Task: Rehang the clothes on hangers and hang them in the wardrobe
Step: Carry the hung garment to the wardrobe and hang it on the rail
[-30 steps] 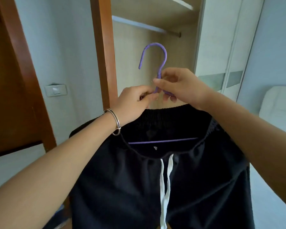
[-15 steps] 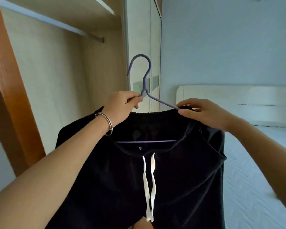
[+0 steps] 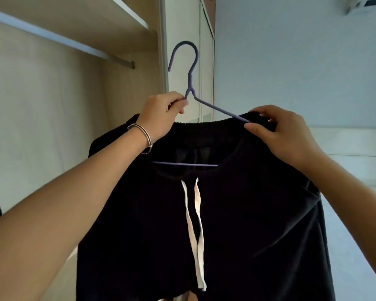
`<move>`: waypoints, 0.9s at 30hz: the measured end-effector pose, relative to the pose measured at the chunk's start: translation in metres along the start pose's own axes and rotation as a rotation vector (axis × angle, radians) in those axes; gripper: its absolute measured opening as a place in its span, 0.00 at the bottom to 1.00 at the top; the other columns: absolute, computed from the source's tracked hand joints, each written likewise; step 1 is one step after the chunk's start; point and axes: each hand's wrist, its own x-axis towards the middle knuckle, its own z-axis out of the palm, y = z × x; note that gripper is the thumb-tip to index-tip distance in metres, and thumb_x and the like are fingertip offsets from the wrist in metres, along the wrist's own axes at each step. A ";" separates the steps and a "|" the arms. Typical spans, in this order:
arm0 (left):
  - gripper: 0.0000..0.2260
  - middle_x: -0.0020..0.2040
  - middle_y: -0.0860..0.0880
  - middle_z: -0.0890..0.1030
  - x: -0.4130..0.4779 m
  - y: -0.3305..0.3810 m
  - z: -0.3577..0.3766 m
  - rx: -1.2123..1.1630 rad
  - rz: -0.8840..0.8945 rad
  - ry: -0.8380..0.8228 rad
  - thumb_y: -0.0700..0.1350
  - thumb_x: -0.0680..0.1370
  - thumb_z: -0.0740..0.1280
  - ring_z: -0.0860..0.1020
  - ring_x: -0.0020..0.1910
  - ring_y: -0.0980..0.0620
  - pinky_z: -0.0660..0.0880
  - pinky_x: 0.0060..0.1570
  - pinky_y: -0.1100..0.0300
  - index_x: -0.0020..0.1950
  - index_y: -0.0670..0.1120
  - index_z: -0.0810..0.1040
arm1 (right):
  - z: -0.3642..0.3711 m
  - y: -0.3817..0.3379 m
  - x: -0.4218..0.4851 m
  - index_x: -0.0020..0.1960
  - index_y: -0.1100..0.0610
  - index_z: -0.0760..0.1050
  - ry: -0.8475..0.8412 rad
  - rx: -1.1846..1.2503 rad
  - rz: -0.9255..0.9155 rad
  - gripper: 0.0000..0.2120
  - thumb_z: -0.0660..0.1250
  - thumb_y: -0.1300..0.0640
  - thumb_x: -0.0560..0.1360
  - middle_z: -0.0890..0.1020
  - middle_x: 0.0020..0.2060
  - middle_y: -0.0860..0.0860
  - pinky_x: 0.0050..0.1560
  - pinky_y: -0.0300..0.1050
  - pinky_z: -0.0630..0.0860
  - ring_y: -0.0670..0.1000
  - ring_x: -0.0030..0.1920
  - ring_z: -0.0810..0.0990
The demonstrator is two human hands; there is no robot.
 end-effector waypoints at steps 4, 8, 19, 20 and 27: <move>0.12 0.34 0.49 0.73 0.017 -0.036 0.001 0.044 0.004 0.038 0.44 0.79 0.60 0.67 0.27 0.62 0.65 0.29 0.77 0.50 0.37 0.78 | 0.038 -0.004 0.035 0.59 0.52 0.76 0.036 -0.030 -0.058 0.13 0.64 0.51 0.76 0.79 0.47 0.45 0.52 0.46 0.74 0.48 0.49 0.75; 0.17 0.30 0.50 0.66 0.042 -0.080 -0.003 -0.106 -0.134 0.040 0.49 0.78 0.60 0.64 0.24 0.61 0.62 0.25 0.74 0.48 0.34 0.77 | 0.082 -0.008 0.077 0.58 0.50 0.76 0.024 -0.048 -0.132 0.12 0.63 0.50 0.76 0.82 0.50 0.48 0.52 0.48 0.76 0.50 0.49 0.78; 0.19 0.36 0.44 0.71 0.139 -0.220 -0.071 -0.056 -0.337 0.243 0.54 0.77 0.62 0.69 0.38 0.51 0.62 0.36 0.63 0.29 0.46 0.69 | 0.175 -0.052 0.223 0.51 0.48 0.79 -0.689 0.194 -0.235 0.09 0.62 0.49 0.76 0.83 0.43 0.45 0.46 0.35 0.79 0.48 0.47 0.82; 0.19 0.37 0.44 0.71 0.144 -0.232 -0.075 -0.035 -0.355 0.250 0.55 0.77 0.61 0.69 0.39 0.51 0.62 0.36 0.63 0.29 0.47 0.70 | 0.188 -0.052 0.232 0.49 0.48 0.79 -0.717 0.195 -0.235 0.08 0.62 0.48 0.76 0.83 0.41 0.44 0.45 0.34 0.78 0.47 0.46 0.83; 0.18 0.50 0.47 0.76 0.186 -0.312 -0.097 0.013 -0.485 0.362 0.57 0.78 0.57 0.72 0.50 0.49 0.66 0.45 0.59 0.34 0.49 0.72 | 0.287 -0.067 0.279 0.48 0.58 0.79 -0.784 0.620 -0.109 0.11 0.64 0.51 0.76 0.83 0.37 0.51 0.43 0.42 0.79 0.51 0.41 0.83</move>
